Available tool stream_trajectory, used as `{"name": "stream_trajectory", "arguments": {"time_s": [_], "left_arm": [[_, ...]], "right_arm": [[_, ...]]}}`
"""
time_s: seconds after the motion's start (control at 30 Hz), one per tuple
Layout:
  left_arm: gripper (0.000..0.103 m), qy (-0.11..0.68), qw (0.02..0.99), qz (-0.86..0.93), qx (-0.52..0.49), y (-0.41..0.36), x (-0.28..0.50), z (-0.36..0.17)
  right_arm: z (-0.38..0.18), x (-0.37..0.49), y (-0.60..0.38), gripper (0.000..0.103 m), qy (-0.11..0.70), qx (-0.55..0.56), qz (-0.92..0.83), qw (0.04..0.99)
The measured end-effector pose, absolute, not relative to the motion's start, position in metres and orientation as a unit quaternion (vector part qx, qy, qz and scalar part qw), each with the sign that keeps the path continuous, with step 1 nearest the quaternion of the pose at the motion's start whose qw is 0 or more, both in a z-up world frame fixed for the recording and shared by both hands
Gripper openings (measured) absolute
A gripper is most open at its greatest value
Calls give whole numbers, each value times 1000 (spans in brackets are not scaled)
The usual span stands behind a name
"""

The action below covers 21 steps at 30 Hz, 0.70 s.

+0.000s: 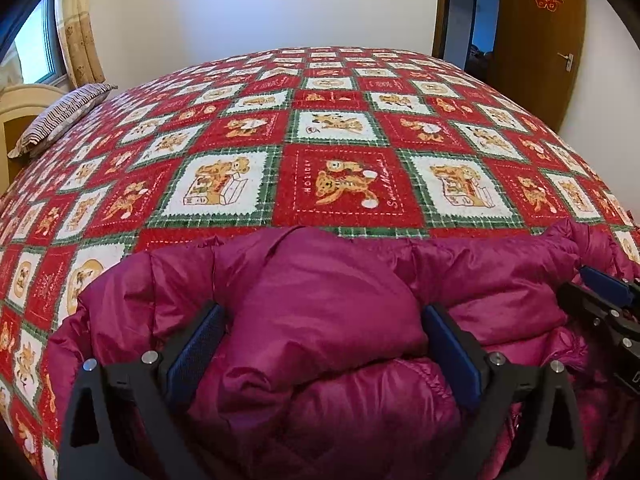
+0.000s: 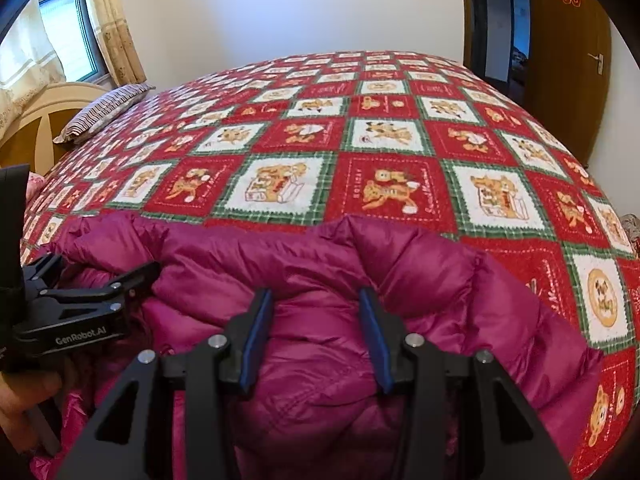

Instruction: Fold large clothes

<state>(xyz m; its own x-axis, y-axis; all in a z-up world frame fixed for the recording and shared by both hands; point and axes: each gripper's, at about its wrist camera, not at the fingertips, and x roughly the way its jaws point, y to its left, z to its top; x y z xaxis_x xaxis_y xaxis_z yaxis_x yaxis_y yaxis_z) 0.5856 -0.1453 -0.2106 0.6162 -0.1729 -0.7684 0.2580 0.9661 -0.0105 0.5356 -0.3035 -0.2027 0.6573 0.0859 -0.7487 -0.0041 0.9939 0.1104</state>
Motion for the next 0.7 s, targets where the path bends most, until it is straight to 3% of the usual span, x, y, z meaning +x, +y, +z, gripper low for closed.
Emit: {"name": "stream_trajectory", "arguments": {"time_s": [0.7], "left_arm": [[100, 421, 898, -116, 59, -146, 585, -213]], "right_arm": [[-206, 538, -297, 48, 421, 31, 16, 906]]}}
